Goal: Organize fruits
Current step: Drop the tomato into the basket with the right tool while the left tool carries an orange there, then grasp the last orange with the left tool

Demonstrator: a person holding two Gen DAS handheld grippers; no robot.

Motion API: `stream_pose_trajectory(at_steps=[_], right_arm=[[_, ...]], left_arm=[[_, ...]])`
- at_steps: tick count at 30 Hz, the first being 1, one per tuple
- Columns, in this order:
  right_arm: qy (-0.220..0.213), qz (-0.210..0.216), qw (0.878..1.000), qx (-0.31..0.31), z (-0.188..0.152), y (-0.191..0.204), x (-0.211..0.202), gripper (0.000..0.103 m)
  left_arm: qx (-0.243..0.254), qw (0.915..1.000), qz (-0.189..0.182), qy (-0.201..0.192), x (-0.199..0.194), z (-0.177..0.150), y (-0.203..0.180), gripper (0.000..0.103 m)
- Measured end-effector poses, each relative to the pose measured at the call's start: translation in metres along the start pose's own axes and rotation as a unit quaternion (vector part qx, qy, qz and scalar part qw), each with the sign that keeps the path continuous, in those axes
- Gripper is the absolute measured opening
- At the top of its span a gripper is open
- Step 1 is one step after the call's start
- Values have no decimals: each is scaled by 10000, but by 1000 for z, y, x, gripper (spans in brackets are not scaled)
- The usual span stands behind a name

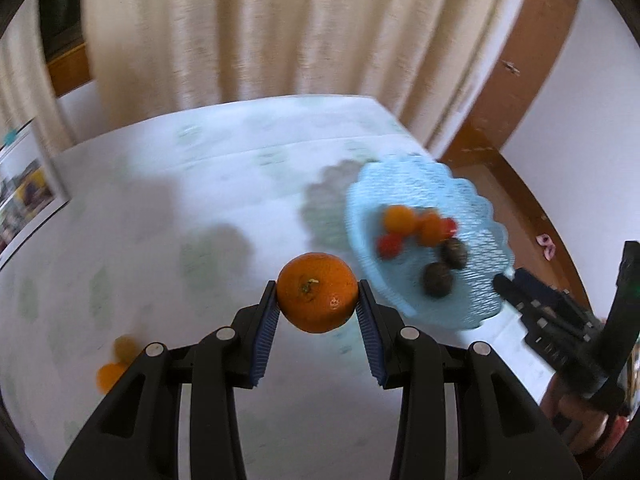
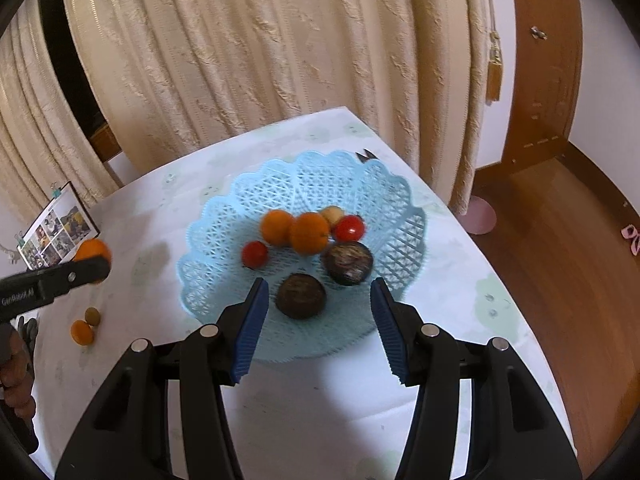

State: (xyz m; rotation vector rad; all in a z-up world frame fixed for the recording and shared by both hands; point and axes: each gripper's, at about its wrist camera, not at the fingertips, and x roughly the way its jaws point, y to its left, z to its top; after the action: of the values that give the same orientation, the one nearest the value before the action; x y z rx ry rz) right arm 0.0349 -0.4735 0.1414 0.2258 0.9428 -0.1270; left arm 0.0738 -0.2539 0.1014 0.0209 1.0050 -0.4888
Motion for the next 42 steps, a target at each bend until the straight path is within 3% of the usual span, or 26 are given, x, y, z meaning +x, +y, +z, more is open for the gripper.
stream_pose_trajectory(at_steps=[9,10,12,15,18,28,35,42], right_arm=[[55,-143,9997,179,-6,-19,-3,55],[60,-153,9997,189,-6,-20,-3,55],[63,-174,9996,205,-6,-22,-3,55],[40,-183,9996,216,-6,-22,-3,56],[-16,-148,9997,201,-3,-16,-2,62],[-116,285,9993,-203,7,36,6,64],[13,620,9966,-547,6,88,19,66],[197,823,9931,-813,-3,128,29,66]], left_arm=[[442,9984,-329,147,32,17,-56,41],[450,9983,-347,154,34,18,-57,44],[402,9982,-428,154,34,20,-58,73],[296,9987,-405,60,31,23,-53,76],[183,9995,-242,47,27,22,-39,76],[-379,9985,378,-118,-3,4,32,76],[-928,9917,888,-39,-23,-26,101,76],[-1263,9853,1138,146,-26,-52,147,76]])
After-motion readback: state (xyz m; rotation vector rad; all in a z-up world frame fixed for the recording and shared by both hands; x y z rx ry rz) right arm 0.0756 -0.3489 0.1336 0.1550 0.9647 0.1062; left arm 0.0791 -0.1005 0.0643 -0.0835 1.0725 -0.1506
